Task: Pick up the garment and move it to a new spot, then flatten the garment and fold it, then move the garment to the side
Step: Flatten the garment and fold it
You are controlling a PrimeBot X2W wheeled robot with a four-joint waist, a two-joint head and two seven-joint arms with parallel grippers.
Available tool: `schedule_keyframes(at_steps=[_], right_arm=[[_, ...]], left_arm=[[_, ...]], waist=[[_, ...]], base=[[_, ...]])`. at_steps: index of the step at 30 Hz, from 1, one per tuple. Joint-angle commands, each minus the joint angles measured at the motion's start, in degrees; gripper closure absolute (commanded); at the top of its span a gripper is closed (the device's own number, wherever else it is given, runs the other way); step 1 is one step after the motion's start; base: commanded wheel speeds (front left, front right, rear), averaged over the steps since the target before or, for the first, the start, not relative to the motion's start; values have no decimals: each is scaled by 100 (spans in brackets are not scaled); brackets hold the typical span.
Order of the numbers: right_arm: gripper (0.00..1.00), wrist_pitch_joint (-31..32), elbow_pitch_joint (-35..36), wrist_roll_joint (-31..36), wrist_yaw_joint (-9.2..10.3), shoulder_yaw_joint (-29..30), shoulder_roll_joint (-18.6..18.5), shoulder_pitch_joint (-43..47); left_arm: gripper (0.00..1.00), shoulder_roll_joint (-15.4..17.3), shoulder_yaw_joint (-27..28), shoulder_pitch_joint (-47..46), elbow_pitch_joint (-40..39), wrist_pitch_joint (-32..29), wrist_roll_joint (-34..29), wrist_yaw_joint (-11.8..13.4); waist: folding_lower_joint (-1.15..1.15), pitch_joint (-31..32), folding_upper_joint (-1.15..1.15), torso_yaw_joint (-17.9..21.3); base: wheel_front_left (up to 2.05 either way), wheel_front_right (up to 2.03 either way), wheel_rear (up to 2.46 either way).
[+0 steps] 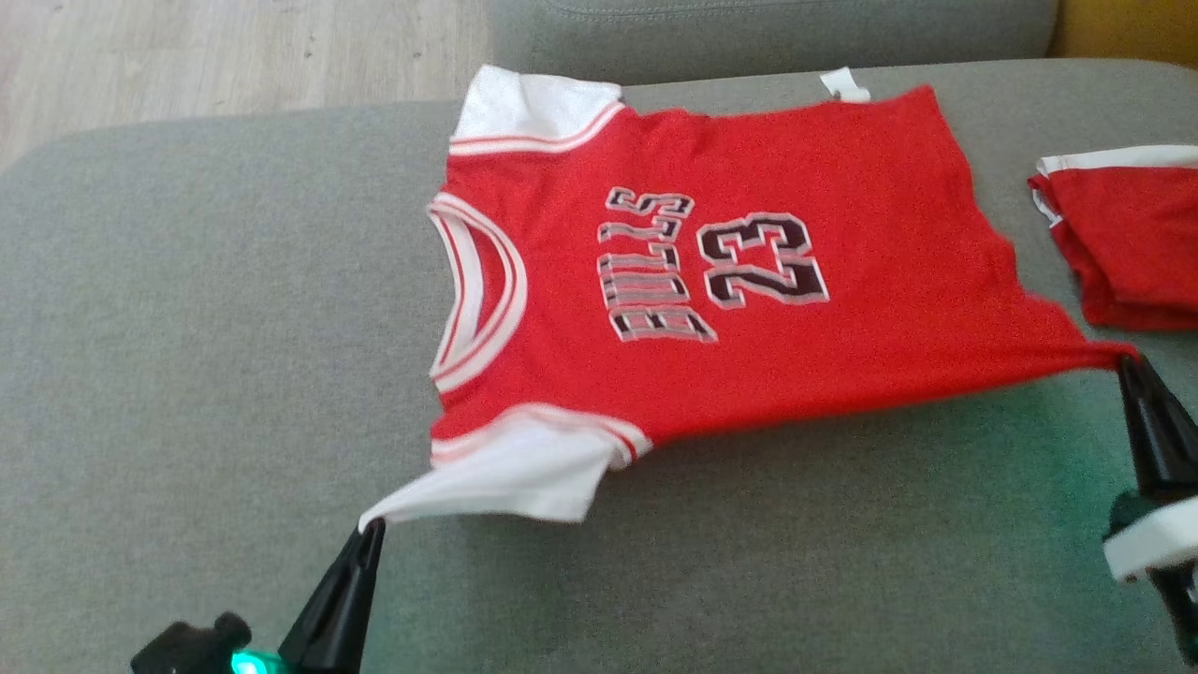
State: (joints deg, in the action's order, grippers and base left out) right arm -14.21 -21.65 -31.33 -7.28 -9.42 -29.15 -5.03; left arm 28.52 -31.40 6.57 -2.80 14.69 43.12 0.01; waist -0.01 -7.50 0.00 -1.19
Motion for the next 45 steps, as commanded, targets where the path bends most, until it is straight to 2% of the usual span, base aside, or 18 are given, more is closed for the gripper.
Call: schedule_keyframes(at_steps=[1,10,15,27,36,37,38,39,40,45], right_arm=[[100,-14,342,106,-21,167,-145,204],[100,306,770,268,-21,588,133,311],[100,452,723,332,-21,700,275,-42],[100,837,86,359,-21,448,346,-1234],[100,633,-467,414,-21,228,323,-1943],[100,607,-536,431,-21,203,331,-2001],[87,568,-686,452,-21,148,341,-2109],[11,544,-760,455,-21,125,354,-2150],[0,516,-833,455,-21,106,374,-2181],[0,275,-1109,385,-21,57,498,-2163]], left_arm=[[100,102,267,-61,-263,30,35,55],[100,60,355,-531,-258,21,-38,-29],[100,-89,316,-1400,40,-45,-193,-202],[100,-445,118,-3507,1436,-68,-552,-598],[100,-718,-17,-4444,2357,15,-733,-721],[91,-737,-37,-4478,2437,19,-737,-727],[29,-784,-52,-4505,2579,25,-740,-735],[0,-823,1,-4500,2607,26,-739,-736],[0,-866,78,-4465,2610,27,-751,-737],[0,-1134,493,-3816,2505,29,-846,-634]], waist=[[1,38,0,-6],[1,-187,0,-20],[1,-532,0,-82],[1,-1190,0,-128],[1,-1504,0,-76],[1,-1515,0,-70],[1,-1523,0,-65],[1,-1518,0,-66],[1,-1501,0,-66],[1,-1312,0,-46]], base=[[0,0,0],[0,0,0],[0,0,0],[0,0,0],[0,0,0],[0,0,0],[0,0,0],[0,0,0],[0,0,0],[0,0,0]])
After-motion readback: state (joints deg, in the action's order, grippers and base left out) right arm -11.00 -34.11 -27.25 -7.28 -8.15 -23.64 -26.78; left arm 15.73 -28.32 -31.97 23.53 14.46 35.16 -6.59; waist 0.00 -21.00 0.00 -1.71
